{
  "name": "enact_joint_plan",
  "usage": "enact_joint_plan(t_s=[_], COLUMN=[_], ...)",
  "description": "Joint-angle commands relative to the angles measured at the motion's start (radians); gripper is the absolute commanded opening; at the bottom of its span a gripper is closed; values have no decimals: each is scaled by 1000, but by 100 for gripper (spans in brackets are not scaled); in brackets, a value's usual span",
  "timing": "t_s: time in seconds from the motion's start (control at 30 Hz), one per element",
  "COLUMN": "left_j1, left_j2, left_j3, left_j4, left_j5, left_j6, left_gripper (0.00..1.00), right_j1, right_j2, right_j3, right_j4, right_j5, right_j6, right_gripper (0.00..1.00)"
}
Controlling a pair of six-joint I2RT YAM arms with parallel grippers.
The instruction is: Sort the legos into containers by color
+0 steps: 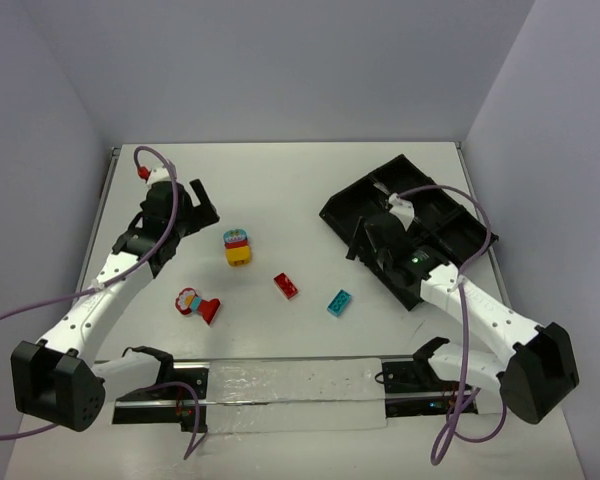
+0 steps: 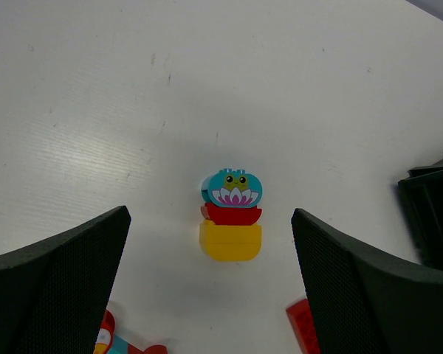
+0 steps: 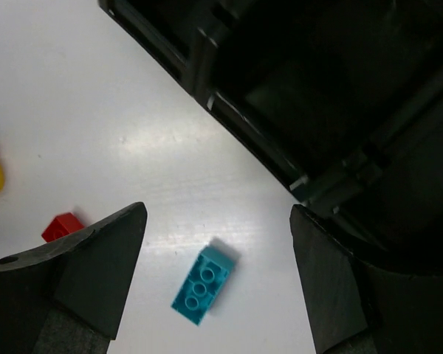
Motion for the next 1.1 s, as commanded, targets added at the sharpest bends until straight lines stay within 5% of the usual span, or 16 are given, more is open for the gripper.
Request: enact_joint_plan(t_s=[0.0,0.17,0.43,0.63,1.07], left_j1=[-4,-4,-4,-4,-4], left_j2=[-25,18,73,64,32], left_j3=[42,57,79,102,104], left_j4=[-7,-8,-24,-50,-82], left_j5=[-3,26,63,77,60], left_j6=[17,13,18,23,23], left_gripper=[99,99,99,99,99], right_j1=[12,78,240,282,295], right_j2=[-68,-39,128,240,346], right_j3=[-54,-69,-12,25,61], right_j4=[-79,-128,-120,-142,-104], right_j5=[-15,-39,-37,-31,-21], right_j6=[149,237,365,420,410], right_gripper=[83,82,96,98,69])
